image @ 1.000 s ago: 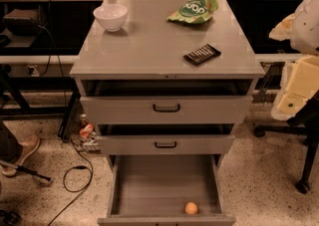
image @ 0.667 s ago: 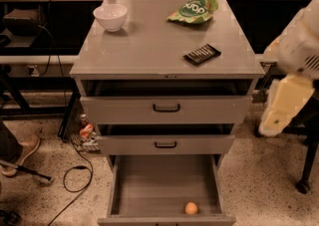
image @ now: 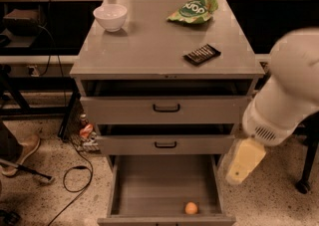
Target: Pick orange from bottom drawer and place on counter
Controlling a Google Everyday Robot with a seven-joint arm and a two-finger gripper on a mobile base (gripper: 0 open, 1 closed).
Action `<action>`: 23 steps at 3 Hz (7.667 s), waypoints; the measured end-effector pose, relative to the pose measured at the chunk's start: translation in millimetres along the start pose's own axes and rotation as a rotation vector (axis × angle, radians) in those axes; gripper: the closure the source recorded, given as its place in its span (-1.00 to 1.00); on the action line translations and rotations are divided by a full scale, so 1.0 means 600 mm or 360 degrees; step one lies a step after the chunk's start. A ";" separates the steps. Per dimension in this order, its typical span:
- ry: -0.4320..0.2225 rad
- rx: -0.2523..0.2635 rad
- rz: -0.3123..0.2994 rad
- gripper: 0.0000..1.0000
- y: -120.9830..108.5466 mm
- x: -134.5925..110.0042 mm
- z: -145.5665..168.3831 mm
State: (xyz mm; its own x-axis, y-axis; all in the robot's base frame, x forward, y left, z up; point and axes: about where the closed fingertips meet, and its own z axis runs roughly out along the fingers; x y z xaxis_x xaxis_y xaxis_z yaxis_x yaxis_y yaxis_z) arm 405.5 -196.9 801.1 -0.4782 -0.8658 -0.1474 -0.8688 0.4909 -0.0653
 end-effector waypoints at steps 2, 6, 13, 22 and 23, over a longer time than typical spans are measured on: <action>0.0052 -0.0048 0.0069 -1.00 0.026 0.023 0.052; 0.0101 -0.0029 0.0743 -1.00 -0.081 0.073 0.347; 0.0165 -0.0487 0.1429 -1.00 -0.040 0.046 0.797; 0.0692 -0.0583 0.1650 0.77 0.065 -0.011 1.143; 0.0598 -0.0631 0.1622 1.00 0.056 -0.017 1.111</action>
Offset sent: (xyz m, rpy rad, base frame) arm -0.0138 0.0002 -0.0328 -0.0028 0.0401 -0.0432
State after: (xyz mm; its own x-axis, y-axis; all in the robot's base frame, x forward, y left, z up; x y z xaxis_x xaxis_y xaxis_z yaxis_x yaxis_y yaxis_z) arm 467.1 -106.9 142.4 -0.9309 -0.0923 0.3534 -0.0055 0.9710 0.2391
